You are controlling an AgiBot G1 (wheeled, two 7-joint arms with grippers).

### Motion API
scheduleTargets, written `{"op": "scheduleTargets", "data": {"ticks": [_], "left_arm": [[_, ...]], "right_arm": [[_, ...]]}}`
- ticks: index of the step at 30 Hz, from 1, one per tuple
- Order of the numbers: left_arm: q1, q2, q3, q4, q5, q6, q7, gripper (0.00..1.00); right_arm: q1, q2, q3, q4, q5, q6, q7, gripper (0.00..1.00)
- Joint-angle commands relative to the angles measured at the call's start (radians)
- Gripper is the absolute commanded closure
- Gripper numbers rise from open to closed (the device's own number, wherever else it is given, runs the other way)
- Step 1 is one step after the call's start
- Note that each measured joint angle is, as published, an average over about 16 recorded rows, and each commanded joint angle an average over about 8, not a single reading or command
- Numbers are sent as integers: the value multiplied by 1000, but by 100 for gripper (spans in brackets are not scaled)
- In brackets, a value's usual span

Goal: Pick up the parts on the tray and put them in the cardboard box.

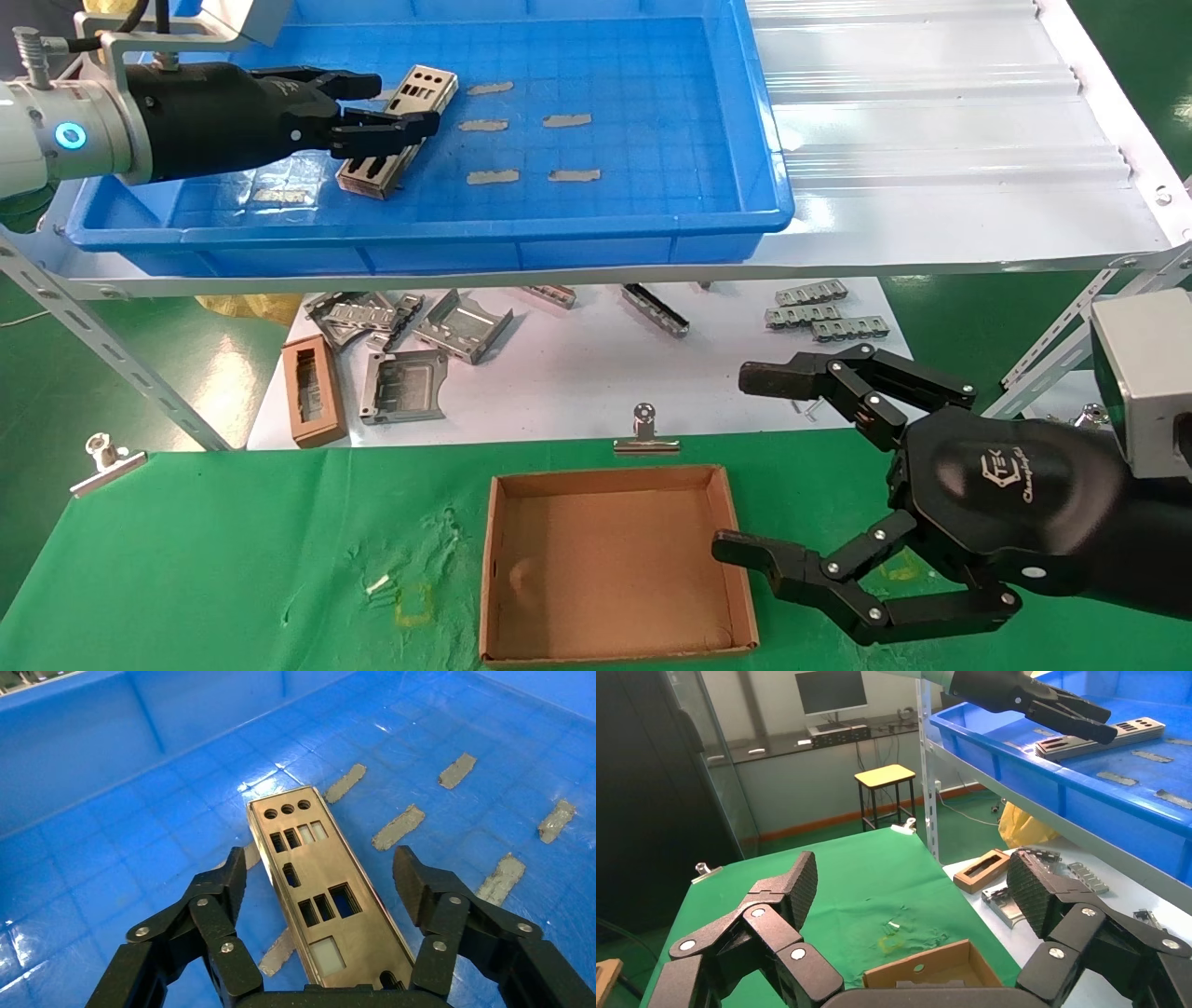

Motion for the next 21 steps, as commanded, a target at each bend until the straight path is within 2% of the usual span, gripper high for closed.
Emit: {"op": "scheduleTargets", "data": {"ticks": [1, 21], "left_arm": [[0, 0, 1, 1, 1, -1, -2, 100], [6, -7, -9, -12, -12, -24, 20, 100]], "right_arm": [[0, 0, 0, 0, 0, 0, 0, 0], [0, 0, 0, 0, 0, 0, 0, 0]]}}
